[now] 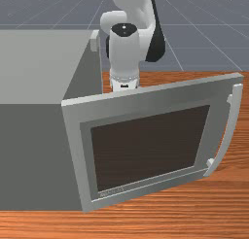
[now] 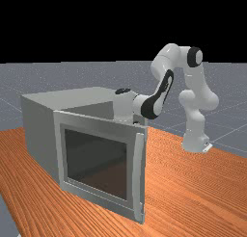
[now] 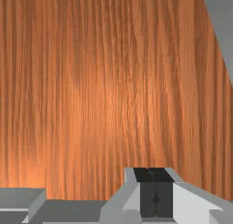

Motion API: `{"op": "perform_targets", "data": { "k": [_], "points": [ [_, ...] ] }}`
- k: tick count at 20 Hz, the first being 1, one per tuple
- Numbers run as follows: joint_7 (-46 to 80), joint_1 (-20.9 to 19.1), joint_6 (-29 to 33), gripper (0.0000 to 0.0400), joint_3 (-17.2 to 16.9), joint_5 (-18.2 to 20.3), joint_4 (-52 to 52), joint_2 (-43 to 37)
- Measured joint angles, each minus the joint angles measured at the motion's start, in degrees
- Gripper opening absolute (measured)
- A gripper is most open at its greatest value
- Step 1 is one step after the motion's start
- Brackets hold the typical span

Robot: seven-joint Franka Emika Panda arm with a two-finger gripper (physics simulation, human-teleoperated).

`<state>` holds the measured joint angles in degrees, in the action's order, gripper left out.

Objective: Close the microwave

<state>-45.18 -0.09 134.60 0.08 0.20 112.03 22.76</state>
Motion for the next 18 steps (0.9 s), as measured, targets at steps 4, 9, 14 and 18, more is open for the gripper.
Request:
{"op": "perform_targets", "data": {
  "k": [4,9,14,18],
  "points": [
    [0.1,0.1,-0.8,0.0,-0.1,-0.1,0.3,-1.6],
    [0.9,0.2,-4.6,0.0,-0.2,-0.1,-1.0,-3.6],
    [1.2,0.2,-9.2,0.0,-0.2,-0.1,-2.9,-6.4],
    [0.9,0.1,-12.5,0.0,-0.1,-0.1,-4.6,-8.0]
  ]
}}
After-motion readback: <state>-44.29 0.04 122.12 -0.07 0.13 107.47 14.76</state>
